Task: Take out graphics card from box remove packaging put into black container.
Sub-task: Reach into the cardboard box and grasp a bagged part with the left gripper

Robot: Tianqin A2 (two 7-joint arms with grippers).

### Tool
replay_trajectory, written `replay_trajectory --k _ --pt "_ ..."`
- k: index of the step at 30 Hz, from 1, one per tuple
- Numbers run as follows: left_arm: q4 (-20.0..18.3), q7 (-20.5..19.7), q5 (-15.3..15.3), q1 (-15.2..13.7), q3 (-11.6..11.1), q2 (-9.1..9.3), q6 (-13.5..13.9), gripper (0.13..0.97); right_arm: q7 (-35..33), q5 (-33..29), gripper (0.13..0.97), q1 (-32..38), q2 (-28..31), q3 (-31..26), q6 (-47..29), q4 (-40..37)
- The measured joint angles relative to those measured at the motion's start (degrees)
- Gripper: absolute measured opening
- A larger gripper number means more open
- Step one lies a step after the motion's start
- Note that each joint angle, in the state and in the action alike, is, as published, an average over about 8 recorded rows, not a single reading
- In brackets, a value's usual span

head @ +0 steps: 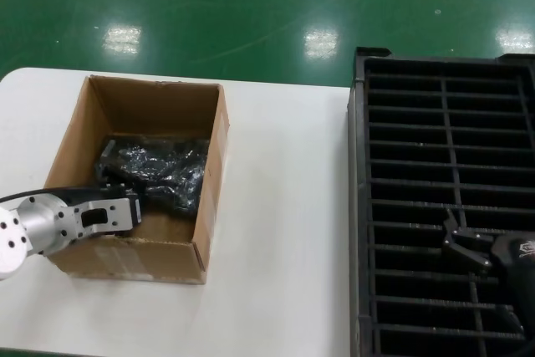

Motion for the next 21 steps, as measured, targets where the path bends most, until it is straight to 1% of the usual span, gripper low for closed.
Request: replay_trajectory --k 1,5,9,10,13,18,19,21 --pt "-0.59 -0.48 0.1 0.21 0.01 -0.2 0.44 0.176 0.0 0.0 0.966 0.0 0.0 0.0 0.0 0.0" --pt "-3.09 -2.25 0.31 1.17 -0.14 -0.92 1.79 0.227 0.0 0.0 0.966 0.0 0.0 0.0 0.0 0.0" --pt "-4.96 -3.12 0.01 1.96 -0.57 -0.99 1.83 0.278 0.0 0.0 0.966 0.0 0.0 0.0 0.0 0.0" --pt "-5.18 -3.09 -0.16 2.06 -0.7 -0.82 1.54 0.278 0.0 0.0 0.966 0.0 0.0 0.0 0.0 0.0" --pt "-5.1 -2.4 -0.87 2.12 -1.1 0.03 0.16 0.341 0.0 0.0 0.966 0.0 0.0 0.0 0.0 0.0" --pt "-3.21 0.41 -2.53 1.62 -1.46 1.81 -2.6 0.446 0.0 0.0 0.966 0.0 0.0 0.0 0.0 0.0" --pt "-2.77 1.02 -2.77 1.48 -1.46 2.07 -3.05 0.446 0.0 0.0 0.966 0.0 0.0 0.0 0.0 0.0" --pt "-2.05 2.02 -3.03 1.26 -1.41 2.41 -3.74 0.5 0.0 0.0 0.966 0.0 0.0 0.0 0.0 0.0"
